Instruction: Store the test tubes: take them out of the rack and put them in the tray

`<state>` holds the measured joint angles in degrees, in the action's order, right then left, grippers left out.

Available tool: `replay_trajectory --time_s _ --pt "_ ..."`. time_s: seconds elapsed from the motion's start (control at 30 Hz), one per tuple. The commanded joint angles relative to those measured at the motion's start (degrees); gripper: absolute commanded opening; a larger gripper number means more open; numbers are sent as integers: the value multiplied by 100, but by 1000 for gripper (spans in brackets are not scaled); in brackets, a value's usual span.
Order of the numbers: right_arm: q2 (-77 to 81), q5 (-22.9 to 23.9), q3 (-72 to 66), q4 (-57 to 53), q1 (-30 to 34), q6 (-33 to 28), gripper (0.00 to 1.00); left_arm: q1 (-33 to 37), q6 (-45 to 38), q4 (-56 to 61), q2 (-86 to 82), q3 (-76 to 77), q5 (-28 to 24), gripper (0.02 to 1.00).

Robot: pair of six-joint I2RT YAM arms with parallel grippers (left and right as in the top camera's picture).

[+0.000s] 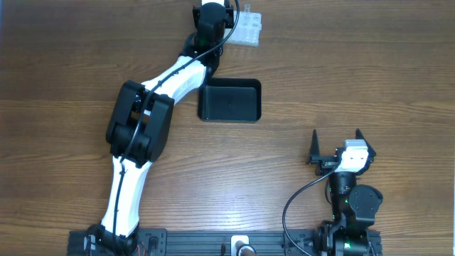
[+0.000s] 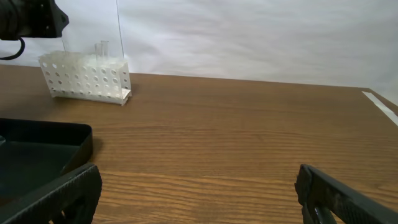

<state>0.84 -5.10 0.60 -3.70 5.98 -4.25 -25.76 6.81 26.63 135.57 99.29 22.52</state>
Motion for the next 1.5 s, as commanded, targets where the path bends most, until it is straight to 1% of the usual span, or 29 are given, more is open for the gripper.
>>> replay_trajectory --time_s 0.03,0.3,0.63,0.7,0.83,1.03,1.1,1.13,1.23,1.3,1.5 --pt "-50 -85 -28 -15 33 52 991 -28 -63 -319 -175 249 162 38" --pt "-52 -85 -28 -15 33 55 993 -87 -61 -636 -804 264 195 38" --pt "-52 -85 -28 -15 33 55 993 -411 -61 -1825 -2035 264 199 38" --pt "-52 -85 -28 -15 33 55 993 -496 -59 -2282 -2291 264 199 36" --pt "-50 -85 -28 -15 33 55 991 -669 96 -3875 -2758 264 199 38" --pt "-50 -85 -28 -15 33 55 991 -752 1193 -6207 -2951 264 188 38" --pt "-50 -85 -28 -15 33 55 993 -750 1543 -6743 -2944 262 48 38" --pt "-50 -85 -28 -15 33 55 991 -745 1727 -7003 -2927 262 -105 38" --pt "-52 -85 -28 -15 33 55 991 -734 2081 -7486 -2848 262 -522 38" --pt "-50 -85 -28 -15 33 55 993 -734 2116 -7683 -2758 262 -741 38" --pt "-52 -85 -28 -15 33 55 991 -713 2116 -7827 -2444 262 -778 38"
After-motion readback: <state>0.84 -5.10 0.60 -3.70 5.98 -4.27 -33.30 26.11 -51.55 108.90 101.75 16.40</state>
